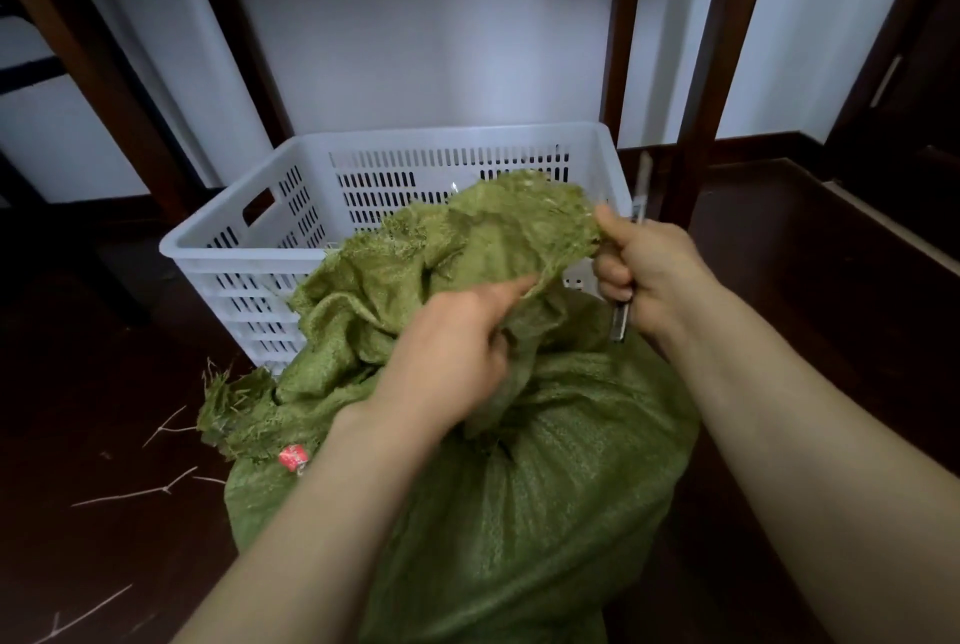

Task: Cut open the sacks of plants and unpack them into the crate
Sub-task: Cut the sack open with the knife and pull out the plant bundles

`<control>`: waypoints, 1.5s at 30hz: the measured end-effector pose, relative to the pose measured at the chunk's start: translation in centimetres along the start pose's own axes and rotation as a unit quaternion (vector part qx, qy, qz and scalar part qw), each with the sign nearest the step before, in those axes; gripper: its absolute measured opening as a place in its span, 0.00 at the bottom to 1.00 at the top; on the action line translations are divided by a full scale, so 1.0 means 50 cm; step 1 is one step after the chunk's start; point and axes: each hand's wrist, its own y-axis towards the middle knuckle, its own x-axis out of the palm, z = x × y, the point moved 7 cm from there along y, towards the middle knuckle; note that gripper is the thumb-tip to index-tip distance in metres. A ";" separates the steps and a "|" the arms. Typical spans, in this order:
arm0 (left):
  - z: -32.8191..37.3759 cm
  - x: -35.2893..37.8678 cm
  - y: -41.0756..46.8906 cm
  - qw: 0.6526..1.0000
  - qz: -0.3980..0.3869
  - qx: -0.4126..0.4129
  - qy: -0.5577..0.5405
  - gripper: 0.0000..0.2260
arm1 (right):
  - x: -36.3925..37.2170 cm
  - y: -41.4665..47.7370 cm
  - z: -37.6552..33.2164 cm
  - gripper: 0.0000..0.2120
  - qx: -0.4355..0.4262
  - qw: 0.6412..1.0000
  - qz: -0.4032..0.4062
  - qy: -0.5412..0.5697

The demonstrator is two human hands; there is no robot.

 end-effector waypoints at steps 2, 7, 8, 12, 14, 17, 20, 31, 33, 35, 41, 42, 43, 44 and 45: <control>0.034 0.016 -0.002 0.999 -0.023 0.015 -0.026 0.23 | -0.047 0.017 -0.003 0.10 -0.018 0.997 0.071 0.017; 0.071 0.104 -0.017 0.978 -0.198 0.045 -0.054 0.27 | -0.112 0.033 0.019 0.18 0.044 0.992 0.121 0.009; 0.067 0.124 -0.025 0.970 -0.235 0.048 -0.038 0.28 | -0.100 0.026 0.019 0.22 0.070 0.995 0.077 0.001; 0.040 0.135 -0.039 0.961 -0.264 -0.018 -0.083 0.25 | -0.054 -0.009 0.012 0.18 0.052 0.979 -0.038 -0.195; 0.016 0.081 -0.018 0.980 -0.114 -0.078 -0.142 0.17 | -0.066 -0.006 0.008 0.11 0.032 0.983 0.011 -0.182; -0.064 -0.014 0.000 0.982 0.054 -0.183 0.012 0.12 | -0.109 0.004 -0.009 0.10 0.031 0.992 0.088 -0.087; -0.159 0.018 -0.021 0.936 -0.141 -0.285 0.152 0.43 | -0.152 0.008 -0.030 0.14 0.019 0.981 0.125 -0.147; -0.197 -0.077 -0.011 0.947 0.155 -0.244 -0.140 0.21 | -0.157 -0.013 -0.094 0.25 -0.058 0.719 0.208 -0.661; -0.177 -0.099 -0.006 0.941 0.199 -0.191 -0.198 0.22 | -0.097 -0.044 -0.125 0.20 -0.150 0.715 0.190 -0.655; -0.147 -0.109 -0.003 0.927 0.209 -0.145 -0.275 0.22 | -0.037 -0.054 -0.128 0.14 -0.189 0.827 0.106 -0.519; -0.091 -0.069 0.016 0.941 0.044 -0.111 -0.318 0.18 | 0.084 -0.056 0.013 0.35 -0.046 0.873 -0.134 -0.466; -0.092 -0.070 0.012 0.972 0.065 -0.094 -0.206 0.17 | 0.080 -0.047 0.026 0.20 -0.056 0.874 -0.109 -0.471; -0.088 -0.081 0.005 0.989 0.113 -0.057 -0.077 0.15 | 0.072 -0.039 0.028 0.11 -0.064 0.884 -0.077 -0.456; -0.077 -0.093 -0.004 0.983 0.181 -0.007 0.020 0.12 | 0.060 -0.031 0.025 0.11 -0.062 0.898 -0.046 -0.433; -0.066 -0.102 -0.019 0.963 0.255 0.037 0.074 0.11 | 0.050 -0.028 0.019 0.12 -0.058 0.915 -0.016 -0.398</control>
